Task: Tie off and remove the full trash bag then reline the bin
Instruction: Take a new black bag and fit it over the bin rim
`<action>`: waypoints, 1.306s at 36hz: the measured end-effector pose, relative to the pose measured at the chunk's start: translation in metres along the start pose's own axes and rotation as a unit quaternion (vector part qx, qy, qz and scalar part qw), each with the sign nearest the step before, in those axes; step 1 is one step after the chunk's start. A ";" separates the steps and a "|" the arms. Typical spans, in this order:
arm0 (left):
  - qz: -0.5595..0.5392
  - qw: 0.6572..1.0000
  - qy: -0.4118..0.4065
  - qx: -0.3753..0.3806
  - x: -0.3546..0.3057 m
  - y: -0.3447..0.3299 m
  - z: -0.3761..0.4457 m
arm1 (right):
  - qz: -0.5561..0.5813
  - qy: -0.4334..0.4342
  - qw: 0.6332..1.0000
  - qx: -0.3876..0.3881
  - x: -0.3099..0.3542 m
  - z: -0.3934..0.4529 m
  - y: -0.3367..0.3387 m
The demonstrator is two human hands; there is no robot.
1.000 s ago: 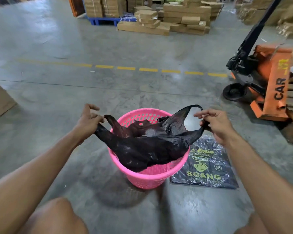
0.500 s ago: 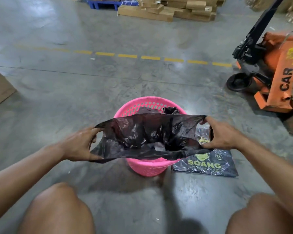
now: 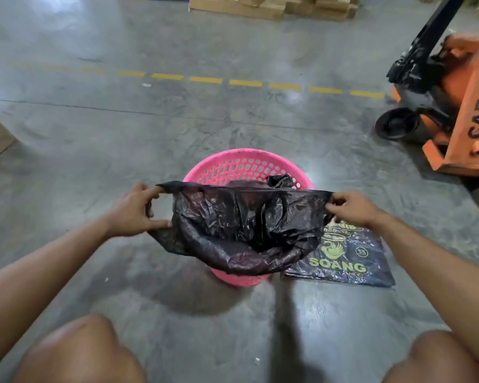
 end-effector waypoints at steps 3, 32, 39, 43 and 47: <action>-0.138 0.987 0.065 0.041 0.002 0.007 0.030 | 0.124 -0.078 0.989 -0.037 0.005 0.027 0.000; -0.023 0.992 0.003 -0.126 -0.052 0.008 0.090 | -0.101 0.188 0.976 -0.050 0.093 0.058 -0.042; -0.003 0.997 -0.018 -0.079 -0.057 0.003 0.095 | -0.098 0.193 0.973 -0.078 0.098 0.067 -0.045; 0.059 0.995 -0.052 -0.063 -0.060 -0.004 0.093 | -0.077 0.182 0.973 -0.119 0.095 0.069 -0.045; -0.036 0.989 -0.008 -0.145 -0.051 -0.002 0.098 | -0.052 0.180 0.969 -0.161 0.094 0.073 -0.044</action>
Point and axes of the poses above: each hand's wrist, its own z-axis towards the middle knuckle, its own y-axis out of the back of the hand, x = y × z, the point moved 4 cm from there along z, towards the middle knuckle, and after that the axes turned 15 degrees about z, right-handed, at the moved point
